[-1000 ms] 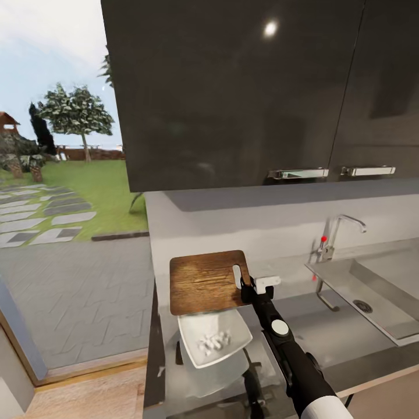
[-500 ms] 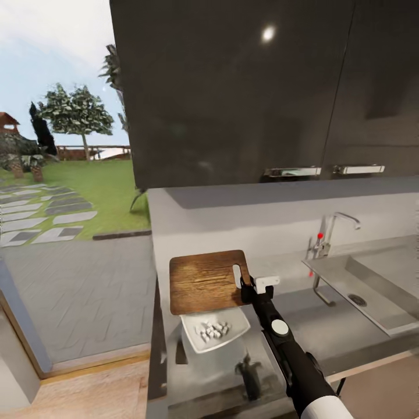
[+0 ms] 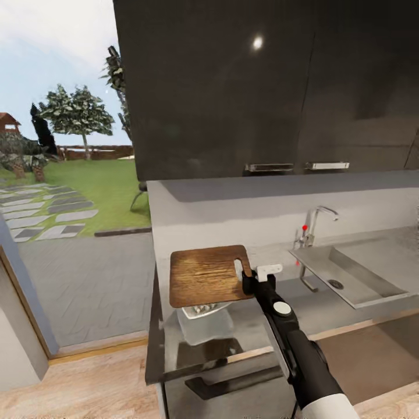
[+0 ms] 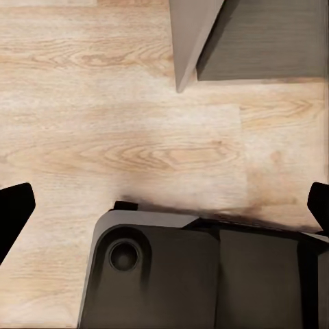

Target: In the kitchen, take the Vidalia onion out of the sink, dice it on the chopping board with the paring knife, put the diced onion into the bowl on the countertop, then place both the paring knife and the chopping board into the sink.

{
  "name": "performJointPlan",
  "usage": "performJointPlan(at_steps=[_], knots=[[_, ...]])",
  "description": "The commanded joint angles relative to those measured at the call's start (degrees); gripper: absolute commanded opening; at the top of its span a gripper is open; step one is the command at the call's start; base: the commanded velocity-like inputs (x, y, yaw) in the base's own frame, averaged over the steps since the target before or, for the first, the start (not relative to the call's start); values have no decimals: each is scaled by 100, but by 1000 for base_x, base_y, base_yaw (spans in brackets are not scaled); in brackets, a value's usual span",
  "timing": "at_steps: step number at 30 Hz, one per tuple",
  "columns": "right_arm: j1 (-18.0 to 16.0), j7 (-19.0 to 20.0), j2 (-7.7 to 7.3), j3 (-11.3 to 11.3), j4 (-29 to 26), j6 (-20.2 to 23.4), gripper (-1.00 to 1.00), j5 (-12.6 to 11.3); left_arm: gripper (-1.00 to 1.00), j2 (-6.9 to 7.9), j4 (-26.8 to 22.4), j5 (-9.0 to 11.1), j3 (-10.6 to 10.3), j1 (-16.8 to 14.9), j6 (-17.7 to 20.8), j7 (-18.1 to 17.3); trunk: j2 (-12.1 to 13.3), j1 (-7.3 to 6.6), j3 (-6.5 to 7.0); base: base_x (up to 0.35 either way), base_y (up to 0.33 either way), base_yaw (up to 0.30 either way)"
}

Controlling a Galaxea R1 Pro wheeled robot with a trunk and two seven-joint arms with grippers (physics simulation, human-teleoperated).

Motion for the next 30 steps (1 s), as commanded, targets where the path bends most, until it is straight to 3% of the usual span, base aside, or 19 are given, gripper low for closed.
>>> performJointPlan(at_steps=[1,4,8,14,30], knots=[[-5,40,2,9,-92,195,-100,52,100,-4,-9,51,11,1,-4,-10,-10,0,-11,-247,-220,0],[-5,410,1,5,-206,412,-100,55,100,-4,-9,51,11,3,-4,-10,-10,0,-11,-236,-229,88],[-5,594,0,1,-232,468,-100,56,100,-4,-9,51,11,2,-4,-10,-10,0,-11,-229,-236,247],[-5,623,-8,1,-236,477,-100,56,100,-4,-9,51,11,1,-4,-10,-10,0,-11,-174,-257,141],[-5,628,-9,1,-236,477,-100,56,100,-4,-9,53,11,1,-4,-10,-10,0,-11,-8,-304,3]])
